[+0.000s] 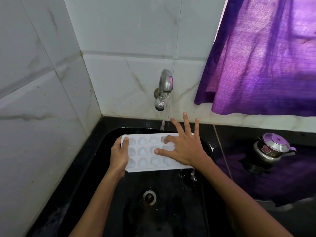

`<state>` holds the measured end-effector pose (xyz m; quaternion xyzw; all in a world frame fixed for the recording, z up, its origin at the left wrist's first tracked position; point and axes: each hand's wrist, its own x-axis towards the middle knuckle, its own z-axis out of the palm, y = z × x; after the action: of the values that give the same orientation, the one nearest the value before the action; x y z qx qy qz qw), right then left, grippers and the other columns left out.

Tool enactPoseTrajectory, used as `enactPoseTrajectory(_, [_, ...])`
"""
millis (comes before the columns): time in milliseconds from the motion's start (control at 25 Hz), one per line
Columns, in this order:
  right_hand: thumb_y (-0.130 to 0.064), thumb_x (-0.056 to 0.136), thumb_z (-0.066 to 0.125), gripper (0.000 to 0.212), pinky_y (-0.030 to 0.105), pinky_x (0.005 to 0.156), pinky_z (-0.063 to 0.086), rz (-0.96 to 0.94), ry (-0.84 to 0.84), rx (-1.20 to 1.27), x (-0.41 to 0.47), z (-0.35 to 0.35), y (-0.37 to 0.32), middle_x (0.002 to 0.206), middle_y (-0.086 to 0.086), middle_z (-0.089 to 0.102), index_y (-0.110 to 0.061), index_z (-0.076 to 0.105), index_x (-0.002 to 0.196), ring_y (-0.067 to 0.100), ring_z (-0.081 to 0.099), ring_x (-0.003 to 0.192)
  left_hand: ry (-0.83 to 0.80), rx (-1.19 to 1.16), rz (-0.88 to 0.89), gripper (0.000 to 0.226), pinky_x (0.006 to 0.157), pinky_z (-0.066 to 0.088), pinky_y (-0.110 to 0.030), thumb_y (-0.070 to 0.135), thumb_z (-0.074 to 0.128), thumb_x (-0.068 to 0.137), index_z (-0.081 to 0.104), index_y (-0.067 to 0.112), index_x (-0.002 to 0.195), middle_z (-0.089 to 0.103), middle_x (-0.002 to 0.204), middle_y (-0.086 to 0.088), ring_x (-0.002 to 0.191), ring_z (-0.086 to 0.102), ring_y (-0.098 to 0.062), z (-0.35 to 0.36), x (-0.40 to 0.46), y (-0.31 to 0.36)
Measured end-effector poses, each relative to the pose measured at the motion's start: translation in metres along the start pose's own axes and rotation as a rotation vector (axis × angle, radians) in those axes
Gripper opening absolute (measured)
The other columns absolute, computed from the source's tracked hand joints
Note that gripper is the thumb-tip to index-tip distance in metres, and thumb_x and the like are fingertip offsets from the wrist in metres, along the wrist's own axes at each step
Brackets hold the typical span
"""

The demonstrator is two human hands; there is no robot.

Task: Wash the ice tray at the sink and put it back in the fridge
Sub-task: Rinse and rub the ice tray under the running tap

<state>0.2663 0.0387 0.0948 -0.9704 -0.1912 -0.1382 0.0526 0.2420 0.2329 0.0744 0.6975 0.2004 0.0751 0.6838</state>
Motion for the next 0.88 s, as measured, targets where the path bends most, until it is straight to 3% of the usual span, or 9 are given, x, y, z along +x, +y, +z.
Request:
enactPoseTrajectory(120, [-0.091,0.065,0.010,0.082,0.063,0.106,-0.020,0.009,0.047,-0.009,0.003,-0.001,-0.003,0.159,0.002,0.014,-0.042,0.070,0.091,0.032,-0.020,0.143,0.001,-0.014,-0.003,0.030,0.065,0.049,-0.029,0.027,0.038,0.100,0.049,0.020,0.126,0.057,0.106,-0.002,0.088,0.059,-0.017,0.001,0.000,0.002])
enactPoseTrajectory(240, [-0.093,0.060,0.002,0.092,0.063,0.105,-0.022,-0.035,0.013,-0.020,0.002,-0.002,-0.002,0.160,0.001,0.012,-0.043,0.069,0.097,0.031,-0.023,0.142,0.011,0.006,0.026,0.031,0.076,0.048,-0.032,0.027,0.039,0.099,0.050,0.019,0.128,0.057,0.113,-0.003,0.097,0.057,-0.020,-0.002,0.001,0.003])
enactPoseTrajectory(400, [-0.092,0.066,0.010,0.082,0.064,0.105,-0.021,0.012,0.043,-0.039,0.004,-0.003,-0.007,0.158,0.003,0.018,-0.043,0.071,0.088,0.035,-0.013,0.144,0.024,-0.026,0.004,0.031,0.075,0.048,-0.034,0.026,0.039,0.099,0.050,0.018,0.127,0.058,0.112,-0.004,0.096,0.058,-0.021,0.000,-0.001,0.001])
enactPoseTrajectory(600, [-0.090,0.066,0.012,0.078,0.058,0.105,-0.026,0.068,-0.083,0.203,-0.004,-0.008,0.004,0.160,-0.008,-0.006,-0.051,0.060,0.113,0.025,-0.034,0.139,0.062,-0.017,0.001,0.033,0.080,0.049,-0.036,0.027,0.039,0.099,0.050,0.017,0.129,0.058,0.115,-0.005,0.099,0.058,-0.021,-0.011,-0.003,-0.006])
enactPoseTrajectory(760, [-0.081,0.076,0.019,0.061,0.052,0.102,-0.032,0.041,-0.104,0.223,-0.025,-0.008,0.002,0.159,-0.010,-0.003,-0.046,0.063,0.102,0.017,-0.040,0.134,0.063,-0.024,-0.024,0.034,0.082,0.050,-0.037,0.028,0.039,0.099,0.049,0.018,0.130,0.058,0.117,-0.005,0.101,0.058,-0.022,-0.011,-0.006,-0.012])
enactPoseTrajectory(880, [-0.084,0.073,0.013,0.071,0.055,0.103,-0.031,-0.001,-0.095,0.059,-0.033,0.001,-0.007,0.160,-0.008,-0.001,-0.044,0.064,0.102,0.020,-0.039,0.134,0.053,-0.028,-0.028,0.033,0.084,0.051,-0.039,0.027,0.040,0.099,0.050,0.020,0.129,0.059,0.118,-0.006,0.102,0.059,-0.023,-0.007,-0.005,-0.012])
